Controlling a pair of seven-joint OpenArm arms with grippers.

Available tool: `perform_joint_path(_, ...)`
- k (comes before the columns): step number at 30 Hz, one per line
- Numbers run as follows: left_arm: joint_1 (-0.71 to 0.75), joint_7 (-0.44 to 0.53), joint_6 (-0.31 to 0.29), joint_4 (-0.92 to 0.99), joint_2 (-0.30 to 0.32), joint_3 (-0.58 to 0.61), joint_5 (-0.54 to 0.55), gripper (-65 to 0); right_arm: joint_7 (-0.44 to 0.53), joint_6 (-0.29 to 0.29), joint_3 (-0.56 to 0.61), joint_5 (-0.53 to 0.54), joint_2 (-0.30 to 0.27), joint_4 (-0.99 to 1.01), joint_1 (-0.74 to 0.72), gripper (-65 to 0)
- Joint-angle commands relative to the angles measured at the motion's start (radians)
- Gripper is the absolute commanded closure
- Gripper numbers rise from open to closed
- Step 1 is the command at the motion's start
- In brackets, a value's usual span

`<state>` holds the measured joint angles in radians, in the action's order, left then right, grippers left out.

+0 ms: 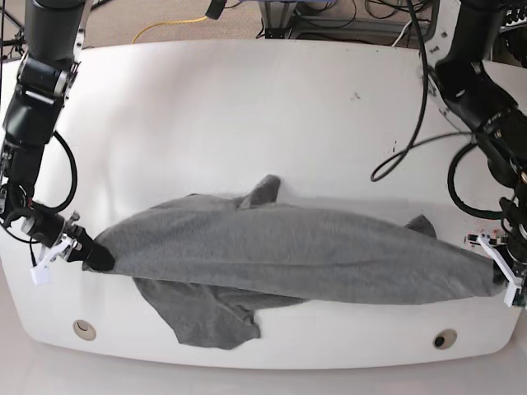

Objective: Fold the T-shirt properly
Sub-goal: 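Pull both grippers back, laying the shirt flat across the table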

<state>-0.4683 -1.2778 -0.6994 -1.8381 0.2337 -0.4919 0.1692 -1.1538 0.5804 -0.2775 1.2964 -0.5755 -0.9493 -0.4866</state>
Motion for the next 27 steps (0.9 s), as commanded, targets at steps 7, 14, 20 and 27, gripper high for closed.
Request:
perform_joint_path(7, 0.334, 0.014, 0.001, -0.136, -0.069, -0.073, 0.013, 0.0, 0.025, 0.011, -0.035, 0.101, -0.024, -0.113, 0.226, 0.0)
perform_joint_path(14, 0.567, 0.017, 0.001, -0.154, -0.115, -0.181, 0.011, 0.0, 0.022, 0.011, -0.045, 0.167, -0.030, -0.164, 0.401, 0.0)
perform_joint_path(20, 0.727, 0.020, 0.001, -0.151, -0.121, -0.233, 0.010, 0.0, 0.022, 0.011, -0.113, 0.160, -0.025, -0.256, 0.549, 0.0)
perform_joint_path(27, 0.842, 0.063, 0.001, -0.150, -0.139, -0.288, 0.008, -0.1, 0.027, 0.006, -0.124, 0.159, -0.024, -0.253, 0.632, 0.0)
